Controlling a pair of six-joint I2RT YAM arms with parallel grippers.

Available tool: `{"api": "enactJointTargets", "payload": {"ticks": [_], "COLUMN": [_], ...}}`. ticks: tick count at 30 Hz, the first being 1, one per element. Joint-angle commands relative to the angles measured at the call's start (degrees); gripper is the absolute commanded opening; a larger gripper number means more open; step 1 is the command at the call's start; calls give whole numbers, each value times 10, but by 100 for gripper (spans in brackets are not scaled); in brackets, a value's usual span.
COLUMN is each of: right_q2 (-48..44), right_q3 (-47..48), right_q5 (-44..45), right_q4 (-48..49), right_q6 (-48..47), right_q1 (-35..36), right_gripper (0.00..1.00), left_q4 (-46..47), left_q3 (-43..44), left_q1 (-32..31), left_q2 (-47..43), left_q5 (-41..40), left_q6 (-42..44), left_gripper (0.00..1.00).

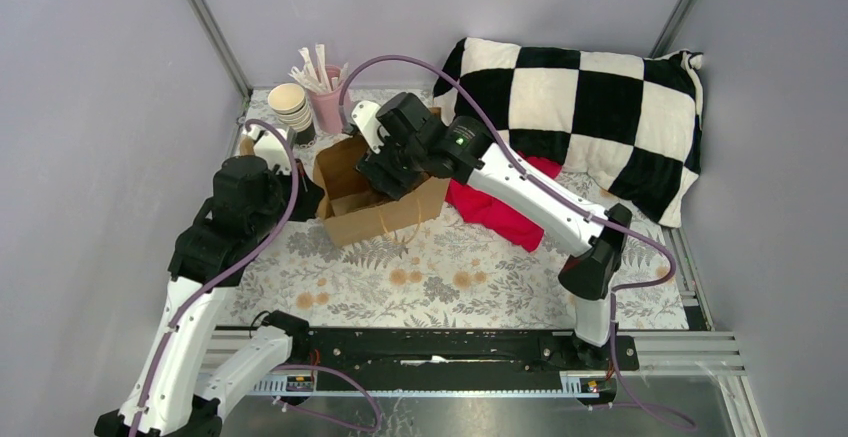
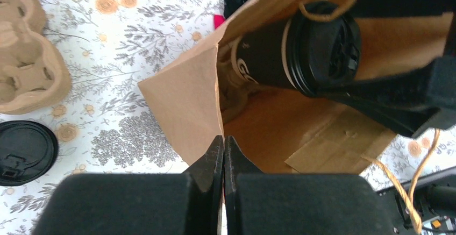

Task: Pack the takeout coffee

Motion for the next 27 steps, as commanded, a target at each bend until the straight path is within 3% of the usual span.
{"api": "enactJointTargets", "payload": {"ticks": [1,6,14,27], "right_q2": [-63,-89,-116,-105], "right_q3": [-29,-54,-135,-138], "right_q5": [-17,-11,58,209], "right_q4": [5,3,16,8], "right_q6": [45,78,140,95], "right_q1": [7,25,88,128], "right_gripper": [40,40,40,40], "left_q4": [47,91,162,102], "left_q3": [42,34,-66,-127], "left_q1": [-3,-3,-3,-3], "left_q2": [4,11,-45,-105], "left_q5": [-59,-71,-98,-91], "left_q6": [9,4,-47,-92], "left_gripper": [0,0,0,0]}}
